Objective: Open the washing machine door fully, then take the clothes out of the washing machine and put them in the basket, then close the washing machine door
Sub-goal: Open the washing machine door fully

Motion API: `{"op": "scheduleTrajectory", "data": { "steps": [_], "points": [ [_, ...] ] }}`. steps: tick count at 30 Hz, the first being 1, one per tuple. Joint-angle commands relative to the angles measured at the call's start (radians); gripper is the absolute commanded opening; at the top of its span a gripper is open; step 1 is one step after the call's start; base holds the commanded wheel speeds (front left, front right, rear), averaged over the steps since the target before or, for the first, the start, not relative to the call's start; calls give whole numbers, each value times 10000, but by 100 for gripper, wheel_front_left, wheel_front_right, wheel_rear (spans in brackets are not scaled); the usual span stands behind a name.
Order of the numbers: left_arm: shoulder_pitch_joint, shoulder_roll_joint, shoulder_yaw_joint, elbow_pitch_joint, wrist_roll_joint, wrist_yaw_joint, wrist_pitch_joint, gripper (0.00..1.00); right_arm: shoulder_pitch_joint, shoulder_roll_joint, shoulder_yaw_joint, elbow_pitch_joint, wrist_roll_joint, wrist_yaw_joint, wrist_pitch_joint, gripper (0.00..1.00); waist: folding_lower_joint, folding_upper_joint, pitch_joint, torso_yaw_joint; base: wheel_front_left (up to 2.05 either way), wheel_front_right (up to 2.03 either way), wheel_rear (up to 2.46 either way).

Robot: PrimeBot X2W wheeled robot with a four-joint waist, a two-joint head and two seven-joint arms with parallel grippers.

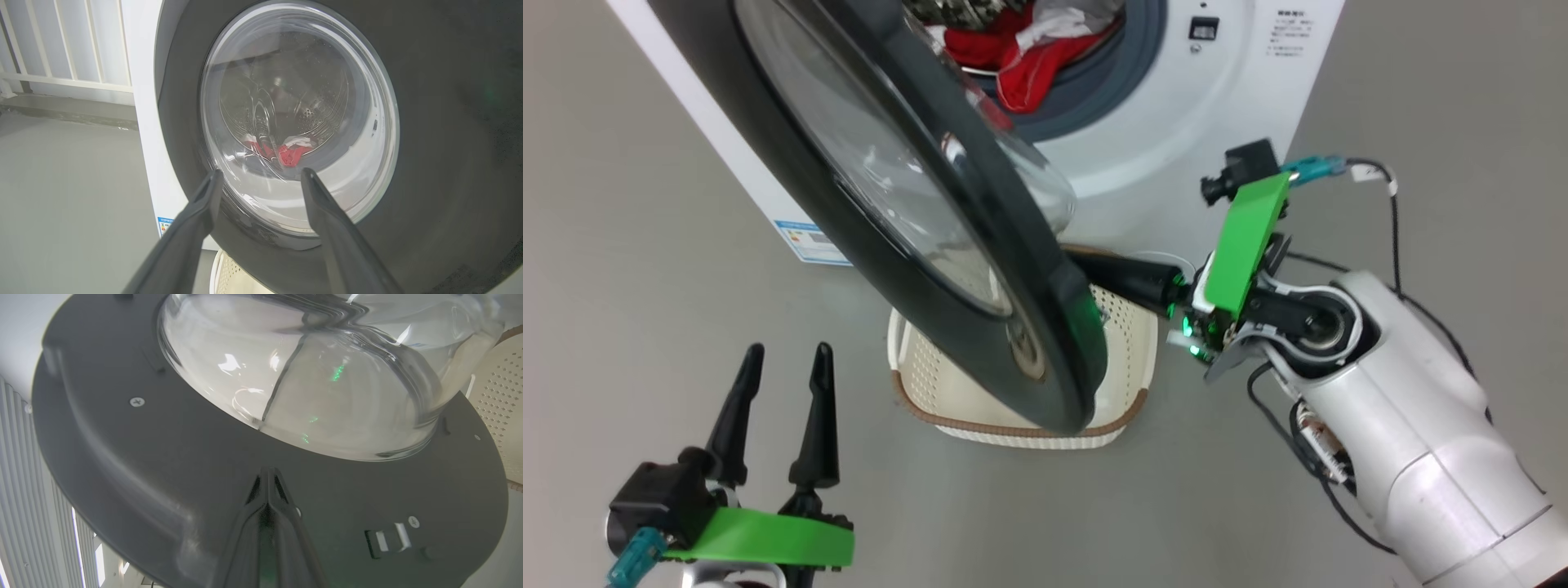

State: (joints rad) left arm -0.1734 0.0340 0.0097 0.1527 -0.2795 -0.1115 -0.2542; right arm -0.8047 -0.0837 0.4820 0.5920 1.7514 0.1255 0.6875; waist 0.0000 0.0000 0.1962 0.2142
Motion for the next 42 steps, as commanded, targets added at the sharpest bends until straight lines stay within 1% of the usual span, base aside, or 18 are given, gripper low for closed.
{"op": "scheduleTrajectory", "data": {
  "steps": [1, 15, 19, 26, 35, 42],
  "points": [
    [52, 162, 323, -173, -90, 77, -76, 100, 129, 332, 237, -356, 120, 52, -32, 0, 0, 0, -332, 283, 0, 0, 0],
    [665, 162, 289, 218, -121, 261, -76, 100, 788, 334, 1882, -483, 1094, 52, -849, 0, 0, 0, -1424, 1244, 0, 0, 0],
    [805, 162, 269, 294, -80, 251, -76, 100, 912, 334, 2343, -450, 1286, 52, -1033, 0, 0, 0, -1695, 1589, 0, 0, 0],
    [912, 162, 265, 480, 47, 166, -76, 100, 906, 334, 2859, -275, 1704, 52, -1432, 0, 0, 0, -2030, 2165, 0, 0, 0],
    [912, 162, 183, 729, 136, 43, -76, 100, 839, 334, 3366, -104, 2121, 52, -1861, 0, 0, 0, -2284, 2686, 0, 0, 0],
    [973, 162, 281, 685, 104, 30, -76, 100, 688, 334, 3758, -25, 2353, 52, -2058, 0, 0, 0, -2248, 2753, 0, 0, 0]
  ]
}}
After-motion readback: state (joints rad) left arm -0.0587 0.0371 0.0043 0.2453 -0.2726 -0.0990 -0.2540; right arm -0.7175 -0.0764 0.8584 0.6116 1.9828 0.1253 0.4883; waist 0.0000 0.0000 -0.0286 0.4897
